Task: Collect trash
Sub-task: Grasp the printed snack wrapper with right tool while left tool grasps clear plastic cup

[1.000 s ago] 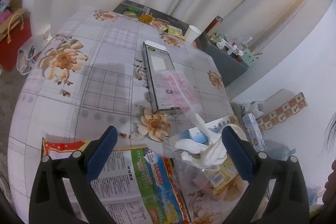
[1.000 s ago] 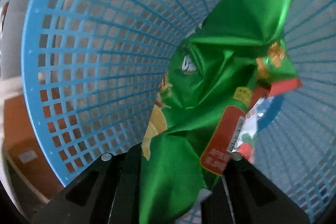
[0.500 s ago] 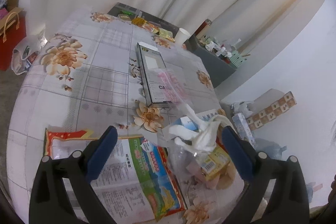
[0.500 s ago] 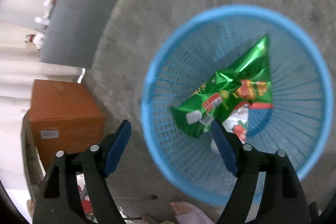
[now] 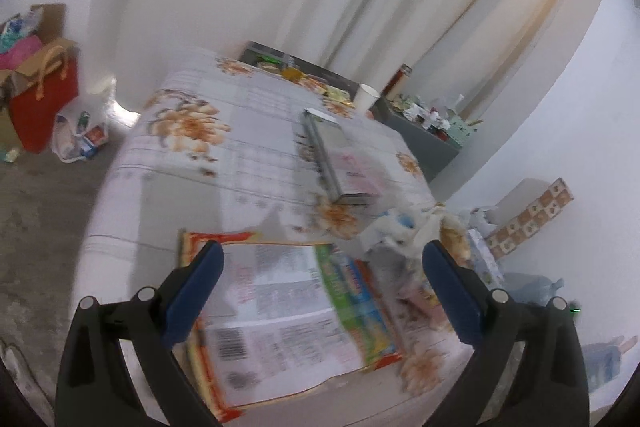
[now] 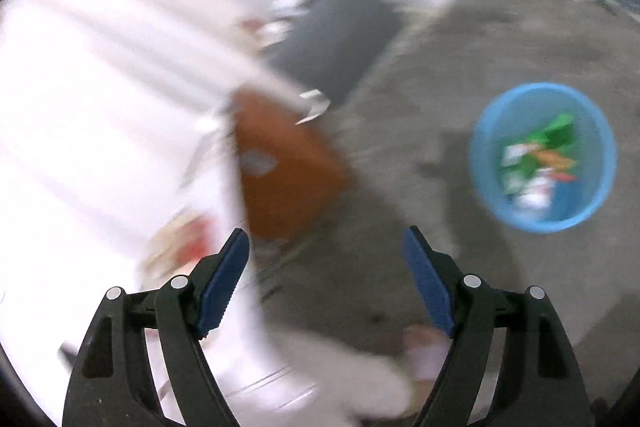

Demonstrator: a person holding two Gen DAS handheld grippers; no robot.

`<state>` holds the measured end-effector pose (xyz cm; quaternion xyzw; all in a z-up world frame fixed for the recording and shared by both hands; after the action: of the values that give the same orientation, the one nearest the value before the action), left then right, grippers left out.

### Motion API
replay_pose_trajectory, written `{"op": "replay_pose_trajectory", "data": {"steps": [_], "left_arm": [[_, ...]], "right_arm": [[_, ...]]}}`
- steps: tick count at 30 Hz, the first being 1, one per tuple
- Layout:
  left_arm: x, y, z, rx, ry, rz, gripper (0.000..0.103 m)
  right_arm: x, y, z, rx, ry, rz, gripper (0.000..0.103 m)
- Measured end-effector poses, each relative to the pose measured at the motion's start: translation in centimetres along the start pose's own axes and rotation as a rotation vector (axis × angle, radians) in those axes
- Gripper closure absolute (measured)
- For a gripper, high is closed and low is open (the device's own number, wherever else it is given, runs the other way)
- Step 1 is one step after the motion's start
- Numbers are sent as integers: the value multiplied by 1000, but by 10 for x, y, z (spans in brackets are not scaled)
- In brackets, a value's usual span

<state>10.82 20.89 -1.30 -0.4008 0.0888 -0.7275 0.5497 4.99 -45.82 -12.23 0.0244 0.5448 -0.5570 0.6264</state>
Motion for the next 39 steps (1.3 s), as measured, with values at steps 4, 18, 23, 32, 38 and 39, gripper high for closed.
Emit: {"op": "replay_pose_trajectory", "data": {"steps": [4, 18, 23, 32, 38, 39], "left_arm": [[-17, -3, -7, 14, 45, 95, 6], [-56, 115, 8, -223, 377, 339, 62], [-69, 115, -20, -315, 339, 286, 79], [-66, 72, -68, -360, 251, 203, 85], [-60, 58, -90, -375, 223, 187, 85], [-59, 56, -93, -380, 219, 181, 85]], "right_arm": [[-90, 7, -49, -106, -149, 209, 23], [-229, 163, -230, -601, -194, 283, 32], [-226, 181, -242, -620, -132, 250, 32], [-241, 199, -245, -598, -136, 220, 35], [-249, 190, -257, -589, -144, 205, 46], [-249, 192, -260, -606, -134, 211, 50]]}}
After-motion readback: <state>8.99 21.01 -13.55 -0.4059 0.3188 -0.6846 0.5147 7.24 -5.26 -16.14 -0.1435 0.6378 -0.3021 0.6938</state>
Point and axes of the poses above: each gripper's, at about its wrist camera, not at the fingertips, and y roughly the way its jaws point, x to its right, z to its top, the point moved 4 cm from there along y, roughly the way its jaws point, and after that the axes turned 4 degrees about -z, right-handed, at the moved point
